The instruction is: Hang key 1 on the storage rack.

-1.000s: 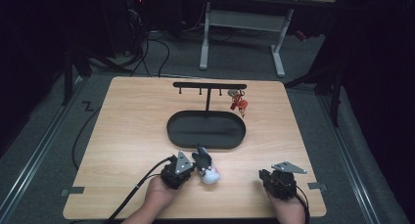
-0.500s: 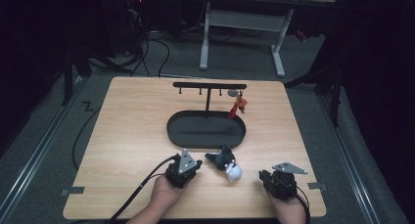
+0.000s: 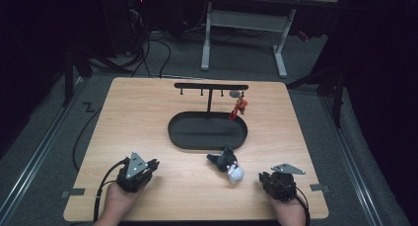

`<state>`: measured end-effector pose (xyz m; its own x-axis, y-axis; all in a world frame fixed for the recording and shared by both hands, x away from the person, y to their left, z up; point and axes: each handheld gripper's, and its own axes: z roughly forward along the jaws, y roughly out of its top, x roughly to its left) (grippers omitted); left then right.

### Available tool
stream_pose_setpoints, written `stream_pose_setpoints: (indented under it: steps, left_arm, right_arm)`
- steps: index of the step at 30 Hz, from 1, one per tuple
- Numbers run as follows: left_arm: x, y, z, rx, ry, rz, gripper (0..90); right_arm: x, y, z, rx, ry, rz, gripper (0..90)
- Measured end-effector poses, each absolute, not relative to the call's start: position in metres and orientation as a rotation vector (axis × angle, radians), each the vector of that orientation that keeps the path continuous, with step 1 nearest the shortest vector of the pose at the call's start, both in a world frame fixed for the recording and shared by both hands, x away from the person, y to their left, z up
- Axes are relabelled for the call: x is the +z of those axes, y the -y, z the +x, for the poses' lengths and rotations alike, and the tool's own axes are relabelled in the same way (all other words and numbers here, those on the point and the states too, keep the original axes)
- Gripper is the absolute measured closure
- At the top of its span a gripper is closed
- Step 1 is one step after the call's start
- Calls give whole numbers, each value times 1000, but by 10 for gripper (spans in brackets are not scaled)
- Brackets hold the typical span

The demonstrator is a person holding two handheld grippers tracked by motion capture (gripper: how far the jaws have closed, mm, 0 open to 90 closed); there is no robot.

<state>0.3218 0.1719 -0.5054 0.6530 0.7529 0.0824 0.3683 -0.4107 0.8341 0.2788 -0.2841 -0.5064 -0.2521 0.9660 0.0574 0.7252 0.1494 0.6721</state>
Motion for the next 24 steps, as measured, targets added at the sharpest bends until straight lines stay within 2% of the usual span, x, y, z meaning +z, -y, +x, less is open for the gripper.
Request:
stream_pose_setpoints:
  steps: [10, 16, 20, 22, 23, 24]
  left_arm:
    - [-510, -208, 326, 608, -931, 1988, 769]
    - [-512, -215, 334, 569, -978, 1967, 657]
    - [-513, -216, 336, 562, -967, 1968, 533]
    - [-513, -217, 336, 566, -961, 1962, 493]
    - [-512, -218, 335, 567, -950, 1963, 468]
    - [-512, -218, 334, 568, -946, 1961, 453]
  right_arm:
    - [-508, 280, 280, 812, -2044, 1615, 722]
    - [-510, 281, 283, 835, -2036, 1647, 672]
    - [-508, 271, 287, 766, -2076, 1624, 560]
    - [-508, 268, 288, 754, -2087, 1615, 539]
    - [-507, 263, 289, 717, -2106, 1601, 490]
    - [-507, 261, 290, 709, -2109, 1601, 479]
